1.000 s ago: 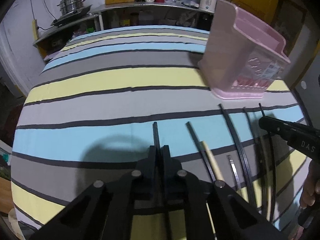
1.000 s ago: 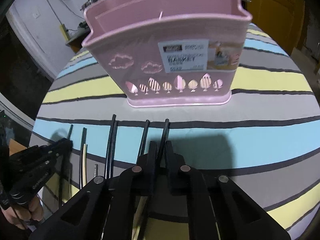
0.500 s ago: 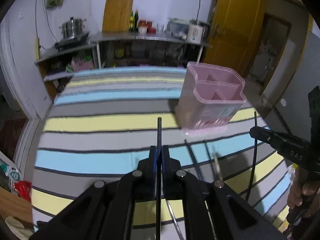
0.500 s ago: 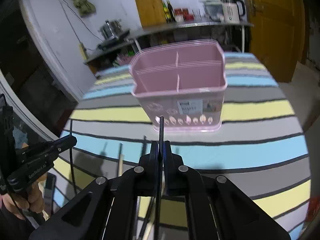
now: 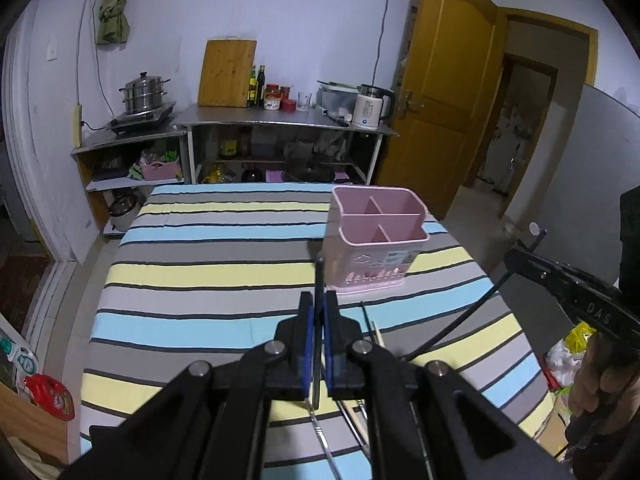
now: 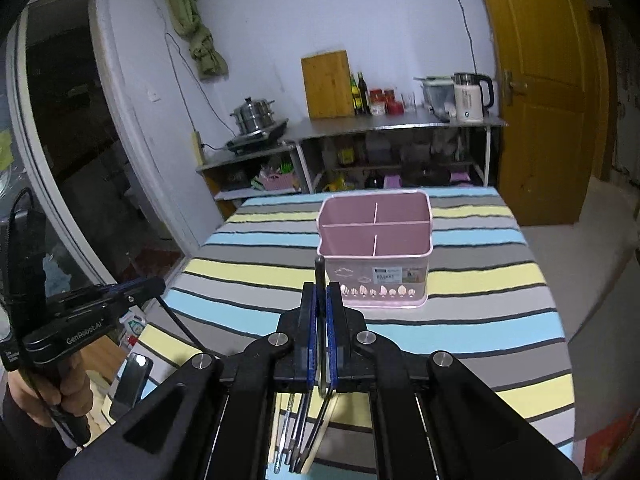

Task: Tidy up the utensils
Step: 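Carry the black chopsticks into the pink basket and open both tools to release them, then move both tools back down to the remaining chopsticks on the cloth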

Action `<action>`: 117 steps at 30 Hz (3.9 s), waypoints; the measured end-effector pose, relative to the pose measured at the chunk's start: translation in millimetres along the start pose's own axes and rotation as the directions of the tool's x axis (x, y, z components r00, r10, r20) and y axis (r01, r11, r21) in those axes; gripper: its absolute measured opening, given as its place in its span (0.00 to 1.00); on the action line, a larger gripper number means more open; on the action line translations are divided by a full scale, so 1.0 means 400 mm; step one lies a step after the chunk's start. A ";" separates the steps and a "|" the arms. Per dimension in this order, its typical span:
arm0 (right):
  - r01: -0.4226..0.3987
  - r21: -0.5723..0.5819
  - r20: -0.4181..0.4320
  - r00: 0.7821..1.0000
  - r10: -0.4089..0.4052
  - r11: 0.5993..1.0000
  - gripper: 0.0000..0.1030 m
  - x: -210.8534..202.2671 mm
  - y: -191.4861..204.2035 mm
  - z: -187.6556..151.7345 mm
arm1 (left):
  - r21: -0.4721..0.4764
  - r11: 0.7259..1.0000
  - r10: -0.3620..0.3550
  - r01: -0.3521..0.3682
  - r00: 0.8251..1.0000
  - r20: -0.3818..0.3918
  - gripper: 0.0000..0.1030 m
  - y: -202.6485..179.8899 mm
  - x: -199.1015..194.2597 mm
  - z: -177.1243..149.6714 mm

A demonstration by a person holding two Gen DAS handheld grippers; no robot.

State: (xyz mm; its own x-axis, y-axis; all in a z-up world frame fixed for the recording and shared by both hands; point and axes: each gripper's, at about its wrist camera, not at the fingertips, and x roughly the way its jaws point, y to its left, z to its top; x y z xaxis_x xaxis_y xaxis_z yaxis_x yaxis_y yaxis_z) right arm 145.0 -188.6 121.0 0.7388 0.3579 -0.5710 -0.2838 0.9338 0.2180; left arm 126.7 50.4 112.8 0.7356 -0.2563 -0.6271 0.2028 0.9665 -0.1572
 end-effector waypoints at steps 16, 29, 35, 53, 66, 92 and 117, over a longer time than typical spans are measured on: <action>0.002 -0.066 0.030 1.000 0.000 0.998 0.04 -0.043 0.006 0.031 | 0.044 0.997 -0.067 0.067 0.998 0.011 0.05 -0.082 -0.012 0.073; 0.046 -0.085 0.127 0.991 -0.035 0.995 0.04 0.009 -0.022 0.212 | 0.071 0.993 -0.102 0.097 0.992 0.072 0.05 -0.135 0.063 0.294; 0.057 -0.063 0.187 0.981 -0.044 0.996 0.04 0.041 -0.054 0.312 | 0.082 0.992 -0.100 0.091 0.988 0.118 0.05 -0.150 0.109 0.388; 0.047 -0.020 0.007 0.999 -0.047 0.999 0.04 0.326 -0.125 0.274 | 0.062 0.996 -0.065 0.066 0.998 -0.019 0.06 -0.118 0.355 0.338; 0.064 -0.007 0.046 0.997 -0.064 0.998 0.13 0.260 -0.128 0.260 | -0.004 0.997 -0.080 0.080 0.996 0.041 0.41 -0.059 0.264 0.323; 0.049 0.042 0.051 0.997 -0.051 0.998 0.24 -0.084 -0.031 -0.172 | -0.081 0.995 -0.049 0.057 0.993 0.103 0.44 -0.038 -0.048 -0.153; 0.045 0.077 -0.187 0.982 -0.030 0.996 0.22 0.126 -0.040 -0.307 | -0.175 0.985 -0.021 -0.010 0.985 -0.173 0.31 0.033 0.199 -0.318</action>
State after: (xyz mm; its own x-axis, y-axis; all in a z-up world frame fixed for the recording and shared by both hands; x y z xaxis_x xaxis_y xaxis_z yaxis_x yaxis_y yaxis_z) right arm 111.7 -185.6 -8.7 0.6196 0.3236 -0.7151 -0.2026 0.9461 0.2526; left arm 105.7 44.2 -36.1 0.6085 -0.2703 -0.7461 0.0794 0.9562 -0.2817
